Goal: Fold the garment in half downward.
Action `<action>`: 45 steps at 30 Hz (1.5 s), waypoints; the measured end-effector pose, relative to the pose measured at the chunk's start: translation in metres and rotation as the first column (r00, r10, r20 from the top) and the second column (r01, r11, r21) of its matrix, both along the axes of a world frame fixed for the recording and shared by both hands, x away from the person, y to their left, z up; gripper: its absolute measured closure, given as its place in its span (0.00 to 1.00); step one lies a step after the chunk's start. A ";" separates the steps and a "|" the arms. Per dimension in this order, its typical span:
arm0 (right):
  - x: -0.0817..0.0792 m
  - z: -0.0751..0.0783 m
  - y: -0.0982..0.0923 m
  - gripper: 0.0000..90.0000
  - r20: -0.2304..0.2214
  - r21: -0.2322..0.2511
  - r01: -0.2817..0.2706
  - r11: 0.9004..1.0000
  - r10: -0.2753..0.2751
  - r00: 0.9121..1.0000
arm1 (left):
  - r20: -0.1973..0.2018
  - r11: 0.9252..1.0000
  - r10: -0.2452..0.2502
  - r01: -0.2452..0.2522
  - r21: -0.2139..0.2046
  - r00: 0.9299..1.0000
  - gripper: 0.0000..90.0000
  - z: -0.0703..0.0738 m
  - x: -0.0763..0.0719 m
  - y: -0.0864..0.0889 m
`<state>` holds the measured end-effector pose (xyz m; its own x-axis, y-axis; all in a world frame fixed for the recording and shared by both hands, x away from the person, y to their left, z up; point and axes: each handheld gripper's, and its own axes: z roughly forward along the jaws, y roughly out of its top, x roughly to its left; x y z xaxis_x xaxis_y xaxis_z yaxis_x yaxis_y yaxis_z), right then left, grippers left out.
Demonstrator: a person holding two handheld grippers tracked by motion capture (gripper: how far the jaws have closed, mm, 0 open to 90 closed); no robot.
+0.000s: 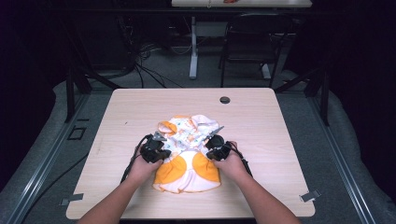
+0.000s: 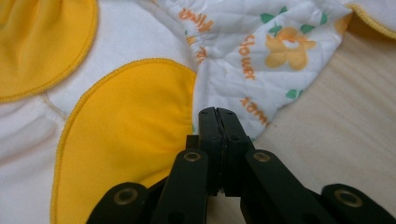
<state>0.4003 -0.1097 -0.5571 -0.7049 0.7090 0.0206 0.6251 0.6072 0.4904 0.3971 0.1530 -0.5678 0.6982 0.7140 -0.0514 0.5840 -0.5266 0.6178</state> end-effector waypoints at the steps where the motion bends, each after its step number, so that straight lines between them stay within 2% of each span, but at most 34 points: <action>1: -0.006 -0.001 -0.001 0.99 -0.005 0.017 -0.002 1.000 0.002 1.000 | -0.001 1.000 -0.008 0.008 -0.001 1.000 1.00 0.000 -0.004 0.000; 4: -0.012 0.000 -0.004 0.99 -0.010 0.014 -0.020 1.000 0.020 1.000 | -0.003 1.000 -0.019 0.019 -0.005 1.000 1.00 0.000 -0.009 0.000; 5: -0.018 -0.001 -0.006 0.99 -0.011 0.035 -0.022 0.999 0.022 1.000 | -0.003 1.000 -0.026 0.026 -0.009 1.000 1.00 -0.001 -0.011 0.000; 6: -0.020 -0.001 -0.008 0.99 -0.012 0.030 -0.033 0.999 0.034 0.999 | -0.002 1.000 -0.025 0.025 -0.014 1.000 1.00 -0.001 -0.013 0.000; 7: -0.024 -0.002 -0.009 0.99 -0.014 0.046 -0.033 0.998 0.034 0.999 | -0.009 0.999 -0.034 0.034 -0.022 0.999 1.00 -0.001 -0.018 0.001; 18: -0.052 -0.004 -0.018 0.98 -0.016 0.077 -0.068 0.995 0.070 0.997 | -0.022 0.996 -0.074 0.073 -0.043 0.997 1.00 -0.002 -0.043 0.001; 24: -0.057 -0.004 -0.021 0.97 -0.015 0.081 -0.074 0.994 0.076 0.997 | -0.023 0.996 -0.086 0.085 -0.040 0.996 0.98 -0.002 -0.047 0.000; 26: -0.057 -0.002 -0.022 0.95 -0.025 0.077 -0.072 0.994 0.074 0.997 | -0.033 0.996 -0.080 0.079 -0.052 0.996 0.97 -0.001 -0.046 0.000; 30: -0.053 0.006 -0.024 0.96 -0.023 0.088 -0.088 0.992 0.091 0.996 | -0.022 0.996 -0.072 0.070 -0.056 0.997 0.95 0.006 -0.042 0.004; 34: -0.042 0.017 -0.027 0.96 -0.001 0.108 -0.072 0.992 0.072 0.997 | -0.003 0.997 -0.061 0.061 -0.056 0.998 0.95 0.018 -0.029 0.006; 36: -0.033 0.023 -0.028 0.96 0.006 0.105 -0.073 0.992 0.073 0.997 | -0.003 0.997 -0.051 0.051 -0.064 0.999 0.95 0.024 -0.020 0.007; 37: -0.025 0.027 -0.028 0.95 0.019 0.097 -0.072 0.993 0.070 0.997 | -0.002 0.996 -0.032 0.031 -0.082 0.999 0.95 0.029 -0.011 0.008; 38: -0.025 0.027 -0.028 0.95 0.019 0.097 -0.072 0.993 0.070 0.997 | -0.002 0.996 -0.032 0.031 -0.082 0.999 0.95 0.029 -0.011 0.008; 39: -0.015 0.030 -0.027 0.95 0.036 0.092 -0.073 0.993 0.070 0.997 | -0.004 0.996 -0.025 0.025 -0.091 1.000 0.95 0.031 -0.006 0.008; 40: -0.015 0.030 -0.027 0.95 0.036 0.092 -0.073 0.993 0.070 0.997 | -0.005 0.995 -0.014 0.014 -0.099 1.000 0.95 0.033 -0.001 0.008; 41: -0.006 0.032 -0.026 0.94 0.039 0.079 -0.069 0.994 0.067 0.997 | 0.004 0.996 -0.012 0.012 -0.088 1.000 0.93 0.035 0.008 0.007; 42: -0.006 0.032 -0.026 0.94 0.039 0.079 -0.069 0.994 0.067 0.997 | 0.004 0.996 -0.012 0.012 -0.088 1.000 0.93 0.035 0.008 0.007; 45: 0.010 0.034 -0.023 0.93 0.042 0.073 -0.059 0.996 0.056 0.998 | 0.013 0.997 -0.008 0.009 -0.079 1.000 0.91 0.036 0.023 0.005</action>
<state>0.4100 -0.1330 -0.5232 -0.7455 0.6651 0.0427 0.5697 0.6027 0.5588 0.4197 0.1577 -0.5316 0.7055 0.7019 -0.0985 0.5715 -0.4812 0.6647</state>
